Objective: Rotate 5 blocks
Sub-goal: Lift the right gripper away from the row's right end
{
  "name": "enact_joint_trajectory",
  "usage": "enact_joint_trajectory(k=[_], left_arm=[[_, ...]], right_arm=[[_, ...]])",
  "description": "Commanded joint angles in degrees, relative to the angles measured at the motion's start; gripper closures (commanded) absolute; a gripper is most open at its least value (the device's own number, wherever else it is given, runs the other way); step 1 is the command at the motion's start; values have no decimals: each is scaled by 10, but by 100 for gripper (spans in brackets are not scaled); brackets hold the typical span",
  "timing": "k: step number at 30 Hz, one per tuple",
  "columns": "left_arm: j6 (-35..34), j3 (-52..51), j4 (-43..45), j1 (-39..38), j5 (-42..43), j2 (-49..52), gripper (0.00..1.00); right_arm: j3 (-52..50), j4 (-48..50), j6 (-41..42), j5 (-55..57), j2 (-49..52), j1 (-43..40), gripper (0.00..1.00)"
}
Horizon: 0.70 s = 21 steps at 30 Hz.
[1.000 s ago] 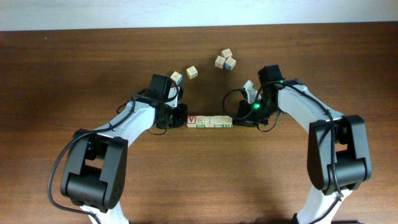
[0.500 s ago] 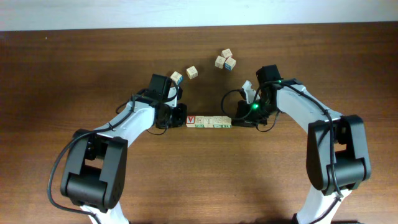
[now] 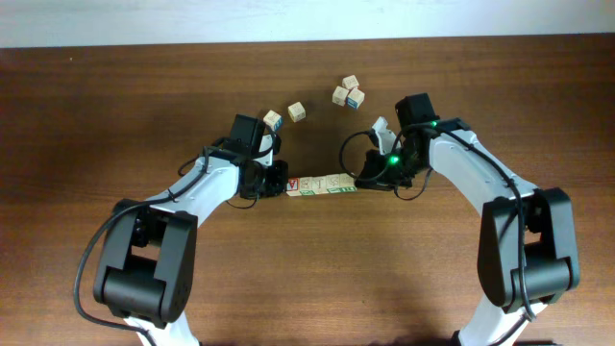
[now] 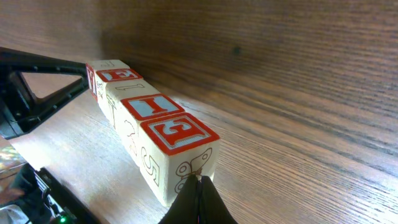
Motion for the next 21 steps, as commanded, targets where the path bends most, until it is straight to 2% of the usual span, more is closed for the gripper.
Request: enact_joint_trajectory(k=[1,21], left_arm=[[-6,-1,4,-14,57,4,100],[-6,-1,4,-14,57,4,100]], right_arm=[[20,4,6,-51,-13,33,96],[56,2,20,-51,-13,61,96]])
